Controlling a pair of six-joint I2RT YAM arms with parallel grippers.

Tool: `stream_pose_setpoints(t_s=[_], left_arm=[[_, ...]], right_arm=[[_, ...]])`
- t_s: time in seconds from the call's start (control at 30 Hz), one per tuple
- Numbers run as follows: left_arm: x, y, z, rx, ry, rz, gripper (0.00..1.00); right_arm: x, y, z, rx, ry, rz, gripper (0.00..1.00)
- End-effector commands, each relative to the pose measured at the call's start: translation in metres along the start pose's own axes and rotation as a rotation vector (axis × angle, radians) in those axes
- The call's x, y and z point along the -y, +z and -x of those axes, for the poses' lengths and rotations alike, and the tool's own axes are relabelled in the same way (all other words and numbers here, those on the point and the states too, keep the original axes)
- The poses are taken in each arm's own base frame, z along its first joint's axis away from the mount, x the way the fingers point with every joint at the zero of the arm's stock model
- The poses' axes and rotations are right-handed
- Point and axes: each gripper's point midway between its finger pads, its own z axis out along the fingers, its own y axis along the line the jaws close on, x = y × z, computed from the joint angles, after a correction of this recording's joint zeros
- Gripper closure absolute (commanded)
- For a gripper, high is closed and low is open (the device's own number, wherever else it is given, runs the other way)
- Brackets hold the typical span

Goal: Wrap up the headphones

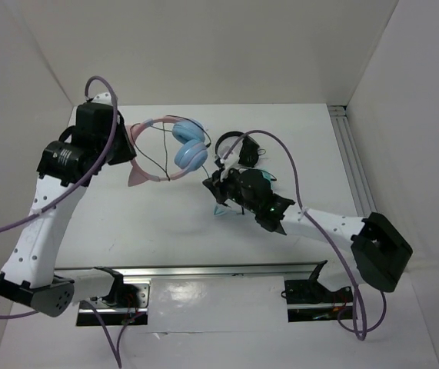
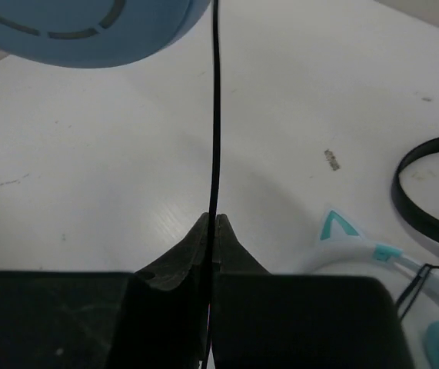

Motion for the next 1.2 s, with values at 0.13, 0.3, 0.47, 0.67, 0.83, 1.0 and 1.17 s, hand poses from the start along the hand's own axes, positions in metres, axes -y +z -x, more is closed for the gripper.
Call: stream_pose_setpoints(t_s=[0.13, 0.3, 0.47, 0.67, 0.83, 1.0, 1.17], left_arm=[[0.014, 0.009, -0.006, -0.026, -0.035, -0.142, 1.0], [0.005, 0.0, -0.029, -0.064, -0.035, -0.187, 1.0], [-0.002, -0.007, -0.029, -0.053, -0.029, -0.182, 1.0], [0.0, -0.013, -0.026, -0.043, -0.039, -0.196, 1.0], [-0.016, -0.019, -0.006, 0.03, -0.101, -0.105, 1.0], [-0.019, -0.015, 0.023, 0.099, -0.194, -0.08, 1.0], [-0.021, 0.009, 0.045, 0.112, -0.251, -0.071, 1.0]], right_arm=[[0.106, -0.019, 0.001, 0.01, 0.012, -0.369, 1.0], [0.133, -0.01, -0.007, -0.006, 0.04, -0.374, 1.0], [0.13, -0.001, -0.019, -0.015, 0.07, -0.349, 1.0], [0.134, -0.001, -0.043, -0.058, 0.082, -0.367, 1.0], [0.127, -0.004, -0.05, -0.066, 0.089, -0.356, 1.0], [0.086, -0.007, -0.055, -0.075, 0.088, -0.279, 1.0], [0.045, -0.013, -0.045, -0.051, 0.072, -0.222, 1.0]])
